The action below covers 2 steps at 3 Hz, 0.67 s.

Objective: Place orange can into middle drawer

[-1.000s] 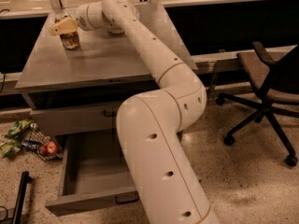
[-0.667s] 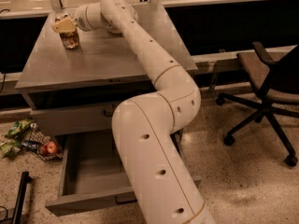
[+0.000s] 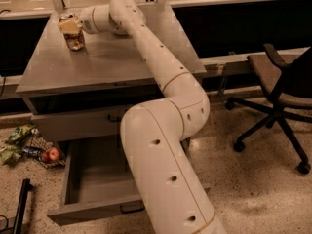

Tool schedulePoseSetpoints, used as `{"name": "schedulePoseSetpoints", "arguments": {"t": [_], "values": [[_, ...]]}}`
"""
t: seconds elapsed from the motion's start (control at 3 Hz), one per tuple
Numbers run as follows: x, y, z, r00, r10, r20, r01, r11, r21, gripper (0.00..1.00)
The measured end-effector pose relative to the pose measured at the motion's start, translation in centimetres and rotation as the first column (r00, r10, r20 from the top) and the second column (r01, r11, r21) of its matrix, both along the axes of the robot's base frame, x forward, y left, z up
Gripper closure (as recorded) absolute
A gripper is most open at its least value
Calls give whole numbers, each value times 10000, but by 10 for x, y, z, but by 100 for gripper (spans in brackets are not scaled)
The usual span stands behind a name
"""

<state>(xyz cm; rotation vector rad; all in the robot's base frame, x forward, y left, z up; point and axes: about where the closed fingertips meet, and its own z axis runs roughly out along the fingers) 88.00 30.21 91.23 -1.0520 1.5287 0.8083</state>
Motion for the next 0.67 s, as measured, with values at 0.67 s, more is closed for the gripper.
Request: {"name": "schedulePoseSetpoints", "arguments": {"t": [0.67], "values": [[-55, -48, 45, 9929, 223, 1171, -333, 9951, 926, 100]]}}
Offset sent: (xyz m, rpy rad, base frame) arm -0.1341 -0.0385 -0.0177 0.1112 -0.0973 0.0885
